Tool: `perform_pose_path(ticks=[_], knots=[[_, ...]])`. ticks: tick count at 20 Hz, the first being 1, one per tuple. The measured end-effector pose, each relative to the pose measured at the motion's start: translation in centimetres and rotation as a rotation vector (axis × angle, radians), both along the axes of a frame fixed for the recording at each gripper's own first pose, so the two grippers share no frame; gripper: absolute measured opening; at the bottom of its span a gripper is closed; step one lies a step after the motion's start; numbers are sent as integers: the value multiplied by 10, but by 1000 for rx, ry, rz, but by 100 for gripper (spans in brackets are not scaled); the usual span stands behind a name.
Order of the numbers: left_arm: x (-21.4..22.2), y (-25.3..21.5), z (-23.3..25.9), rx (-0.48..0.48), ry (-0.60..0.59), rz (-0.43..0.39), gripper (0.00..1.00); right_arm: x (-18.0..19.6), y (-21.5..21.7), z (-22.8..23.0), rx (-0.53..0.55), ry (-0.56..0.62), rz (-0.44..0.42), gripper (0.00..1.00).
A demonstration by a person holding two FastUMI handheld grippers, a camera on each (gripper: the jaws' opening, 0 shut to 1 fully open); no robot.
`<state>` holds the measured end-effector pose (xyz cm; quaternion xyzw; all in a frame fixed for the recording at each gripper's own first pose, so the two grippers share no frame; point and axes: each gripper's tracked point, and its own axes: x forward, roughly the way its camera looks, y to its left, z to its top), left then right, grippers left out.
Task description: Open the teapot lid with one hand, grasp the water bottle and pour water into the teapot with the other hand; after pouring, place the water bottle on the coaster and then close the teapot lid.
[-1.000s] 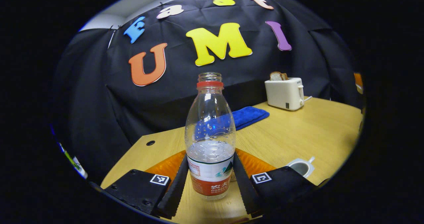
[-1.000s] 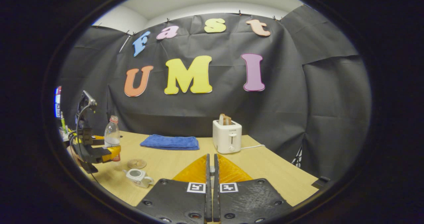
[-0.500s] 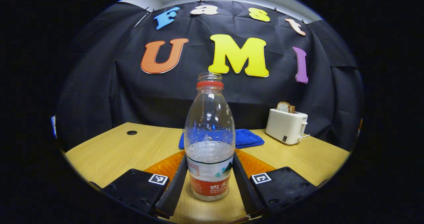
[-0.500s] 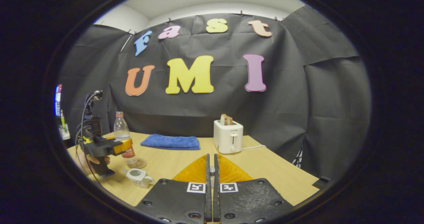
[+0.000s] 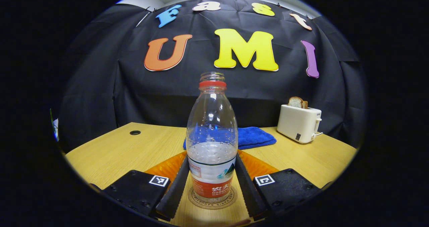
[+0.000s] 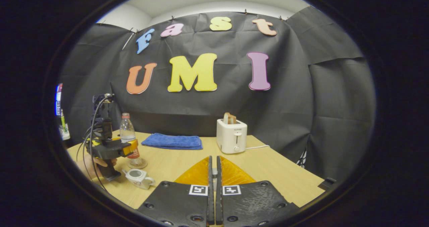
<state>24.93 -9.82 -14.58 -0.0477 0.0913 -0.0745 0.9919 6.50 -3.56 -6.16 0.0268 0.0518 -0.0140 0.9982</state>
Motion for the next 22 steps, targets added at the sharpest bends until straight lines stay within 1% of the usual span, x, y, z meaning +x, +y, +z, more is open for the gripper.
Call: perform_pose_path(ticks=[3,8,10,11,13,19,22], knots=[[-2,-5,0,-6,-1,-22,79,1,5,-2,-3,2,7,1],[-5,-7,3,32,-13,-24,79,1,9,-2,-14,3,14,1],[-4,-3,7,39,-21,-13,81,1,9,-3,-15,4,15,1],[-5,-2,8,44,-25,-6,87,0,9,-3,-15,4,15,1],[-7,-1,11,52,-31,0,90,0,9,-2,-15,2,15,1],[-24,5,30,46,-58,-4,94,-1,10,-1,-27,-3,12,1],[-38,16,44,37,-91,1,94,-1,14,-1,-32,-4,14,1]])
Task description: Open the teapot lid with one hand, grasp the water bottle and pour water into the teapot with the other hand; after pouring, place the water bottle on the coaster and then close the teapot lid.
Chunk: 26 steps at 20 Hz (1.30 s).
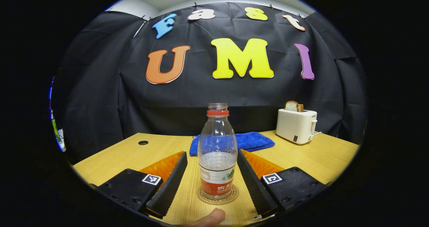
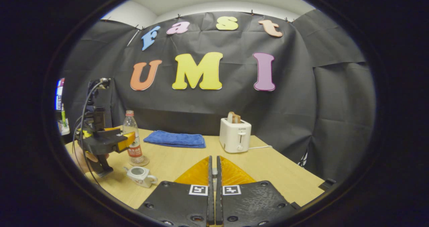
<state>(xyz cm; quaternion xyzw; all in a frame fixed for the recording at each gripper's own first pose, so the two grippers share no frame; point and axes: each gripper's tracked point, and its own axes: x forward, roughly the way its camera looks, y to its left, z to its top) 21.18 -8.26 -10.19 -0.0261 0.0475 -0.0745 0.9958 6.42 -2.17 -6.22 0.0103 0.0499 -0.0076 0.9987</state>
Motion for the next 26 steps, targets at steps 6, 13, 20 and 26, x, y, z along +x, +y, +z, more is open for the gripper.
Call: perform_pose_path(ticks=[6,13,20,26], knots=[[-46,33,19,56,-20,53,94,2,18,-9,-6,12,32,1],[-113,75,40,89,-82,133,99,8,58,-19,-1,-13,129,1],[-154,87,47,158,-40,108,97,24,97,-44,48,70,235,1],[-168,88,56,130,-20,69,98,26,145,-30,108,42,327,1]])
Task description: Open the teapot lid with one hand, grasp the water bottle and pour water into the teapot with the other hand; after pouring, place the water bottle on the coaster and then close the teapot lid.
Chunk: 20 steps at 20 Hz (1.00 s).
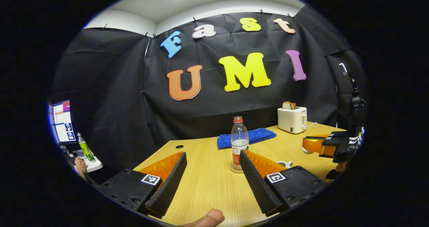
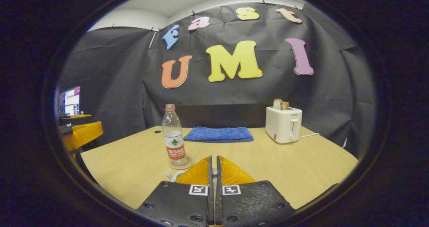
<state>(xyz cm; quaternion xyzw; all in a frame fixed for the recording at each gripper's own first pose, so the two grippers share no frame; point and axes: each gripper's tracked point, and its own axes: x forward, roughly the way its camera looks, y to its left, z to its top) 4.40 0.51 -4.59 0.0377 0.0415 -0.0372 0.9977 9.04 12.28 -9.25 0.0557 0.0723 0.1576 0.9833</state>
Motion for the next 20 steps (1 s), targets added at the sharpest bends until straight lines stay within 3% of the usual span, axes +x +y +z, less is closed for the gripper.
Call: perform_pose_path(ticks=[4,10,20], knots=[[-3,20,6,24,4,34,99,9,25,1,-15,-31,28,3],[-7,29,11,-103,20,8,99,25,49,-23,-49,17,39,2],[-6,36,7,-123,35,-7,99,33,70,-37,-68,47,61,7]])
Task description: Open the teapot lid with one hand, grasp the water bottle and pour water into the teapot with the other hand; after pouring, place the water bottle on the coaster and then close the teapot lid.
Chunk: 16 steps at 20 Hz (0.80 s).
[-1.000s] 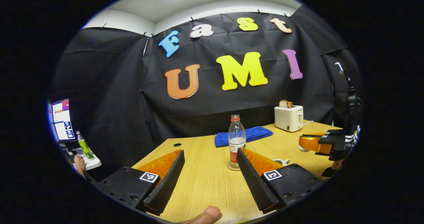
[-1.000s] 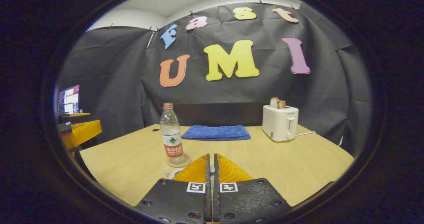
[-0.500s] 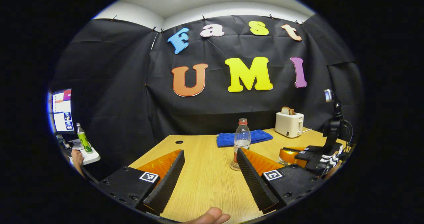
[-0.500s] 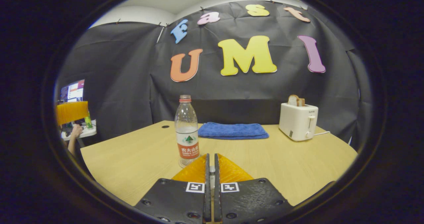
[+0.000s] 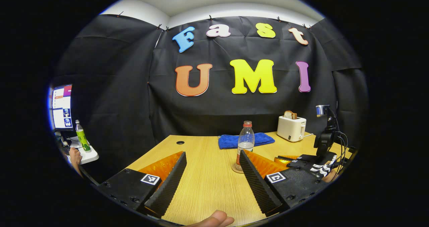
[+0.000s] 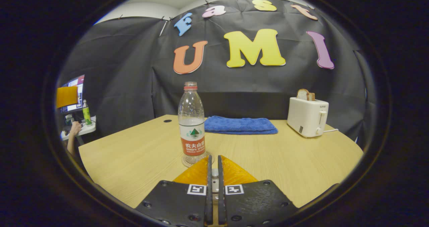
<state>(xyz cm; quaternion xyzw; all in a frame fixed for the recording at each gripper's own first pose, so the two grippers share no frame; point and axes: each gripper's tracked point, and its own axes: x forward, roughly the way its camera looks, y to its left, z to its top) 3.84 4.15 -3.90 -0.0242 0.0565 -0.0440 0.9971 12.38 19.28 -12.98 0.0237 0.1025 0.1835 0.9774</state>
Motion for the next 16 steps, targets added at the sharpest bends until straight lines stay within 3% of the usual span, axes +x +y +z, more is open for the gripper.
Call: perform_pose_path(ticks=[3,5,7,9,12,16], knots=[[1,1,-2,-4,9,2,99,-1,-4,6,-12,-20,-10,4],[-1,1,-1,-10,10,-4,99,-4,-6,8,-24,-20,-14,13],[-2,0,1,-10,4,-9,99,-12,-11,17,-48,-35,-18,44],[-3,-2,2,-7,1,-12,99,-21,-18,28,-61,-67,-28,69],[-7,-3,5,-1,-3,-15,99,-37,-27,45,-66,-98,-38,91],[-12,-6,13,-4,-16,-22,99,-58,-53,72,-49,-118,-101,95]])
